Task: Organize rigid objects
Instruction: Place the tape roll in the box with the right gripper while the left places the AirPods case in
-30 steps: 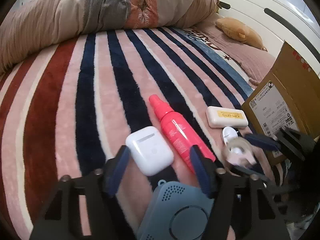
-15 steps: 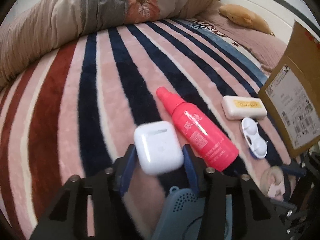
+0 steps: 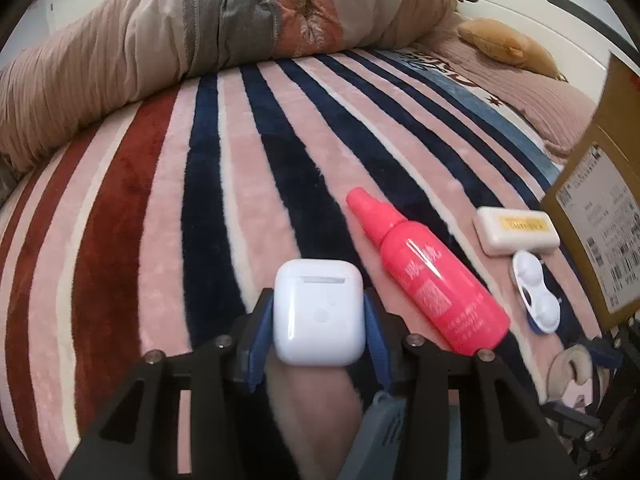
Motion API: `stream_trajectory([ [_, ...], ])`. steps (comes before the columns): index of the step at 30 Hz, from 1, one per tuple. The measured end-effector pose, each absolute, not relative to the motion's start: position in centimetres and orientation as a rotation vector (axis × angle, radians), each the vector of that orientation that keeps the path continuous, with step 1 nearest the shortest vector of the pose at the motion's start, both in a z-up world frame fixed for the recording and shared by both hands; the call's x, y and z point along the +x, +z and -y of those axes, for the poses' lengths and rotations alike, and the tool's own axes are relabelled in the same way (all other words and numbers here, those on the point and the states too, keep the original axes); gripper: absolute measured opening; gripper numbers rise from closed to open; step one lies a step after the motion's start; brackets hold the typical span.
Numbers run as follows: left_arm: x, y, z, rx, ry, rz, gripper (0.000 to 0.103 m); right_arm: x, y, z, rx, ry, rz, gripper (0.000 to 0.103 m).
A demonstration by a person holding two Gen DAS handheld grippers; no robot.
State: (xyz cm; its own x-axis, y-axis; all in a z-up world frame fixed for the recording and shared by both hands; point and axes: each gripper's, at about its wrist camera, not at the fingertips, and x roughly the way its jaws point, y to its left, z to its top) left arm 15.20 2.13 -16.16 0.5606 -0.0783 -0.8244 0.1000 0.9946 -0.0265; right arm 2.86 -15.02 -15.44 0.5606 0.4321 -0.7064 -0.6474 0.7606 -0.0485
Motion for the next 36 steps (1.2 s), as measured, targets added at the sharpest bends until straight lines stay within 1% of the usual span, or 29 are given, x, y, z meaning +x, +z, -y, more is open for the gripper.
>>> stream_trajectory([
  [4,14.2,-15.2,-2.4,0.016,-0.125,-0.955,0.040,0.9,-12.6,14.7,-0.353,0.741,-0.662,0.039],
  [6,13.5,-14.5,-2.5,0.015,-0.135,-0.942,0.040,-0.1,-9.4,15.1,-0.340,0.791,-0.615,0.039],
  [8,13.1,-13.9,-2.3,0.022,-0.137,-0.932,0.040,-1.1,-5.2,16.2,-0.332,0.816,-0.527,0.039],
  [9,12.8,-13.5,-2.2,0.027,-0.136,-0.924,0.040,-1.6,-2.6,17.3,-0.329,0.805,-0.465,0.039],
  [11,12.5,-13.0,-2.0,0.029,-0.138,-0.916,0.040,-1.5,0.8,19.6,-0.325,0.734,-0.401,0.039],
  [13,12.2,-12.3,-1.8,0.034,-0.142,-0.903,0.040,-0.2,3.0,22.3,-0.309,0.655,-0.411,0.039],
  [16,11.5,-10.7,-0.9,0.047,-0.155,-0.872,0.040,3.4,3.2,26.5,-0.320,0.472,-0.512,0.040],
  [19,10.6,-8.1,0.6,0.054,-0.199,-0.823,0.040,6.6,0.5,28.9,-0.348,0.406,-0.651,0.040],
  [21,9.8,-5.4,2.6,0.079,-0.243,-0.774,0.040,7.8,-1.2,29.6,-0.352,0.396,-0.714,0.040],
  [24,9.0,-1.7,5.7,0.111,-0.325,-0.712,0.040,8.0,-2.8,30.4,-0.343,0.394,-0.746,0.047],
  [27,8.8,1.7,9.6,0.133,-0.436,-0.673,0.040,7.3,-2.6,31.6,-0.329,0.416,-0.715,0.063],
  [29,9.3,3.4,12.7,0.143,-0.518,-0.670,0.040,7.1,-2.4,31.9,-0.315,0.431,-0.691,0.064],
  [30,9.7,4.0,14.2,0.156,-0.550,-0.672,0.040,6.9,-2.2,32.3,-0.299,0.447,-0.683,0.066],
  [31,10.3,4.5,16.0,0.177,-0.580,-0.676,0.040,7.0,-2.2,32.5,-0.286,0.462,-0.680,0.074],
  [32,10.9,4.6,17.5,0.197,-0.599,-0.687,0.040,6.8,-2.1,32.9,-0.271,0.479,-0.674,0.080],
  [33,11.5,4.6,18.9,0.215,-0.612,-0.705,0.040,6.5,-2.0,33.2,-0.265,0.485,-0.666,0.089],
  [34,12.3,4.5,20.4,0.229,-0.624,-0.730,0.040,6.2,-1.8,33.3,-0.265,0.488,-0.652,0.093],
  [36,13.5,3.8,22.4,0.246,-0.645,-0.781,0.040,5.8,-1.5,33.5,-0.281,0.505,-0.621,0.097],
])
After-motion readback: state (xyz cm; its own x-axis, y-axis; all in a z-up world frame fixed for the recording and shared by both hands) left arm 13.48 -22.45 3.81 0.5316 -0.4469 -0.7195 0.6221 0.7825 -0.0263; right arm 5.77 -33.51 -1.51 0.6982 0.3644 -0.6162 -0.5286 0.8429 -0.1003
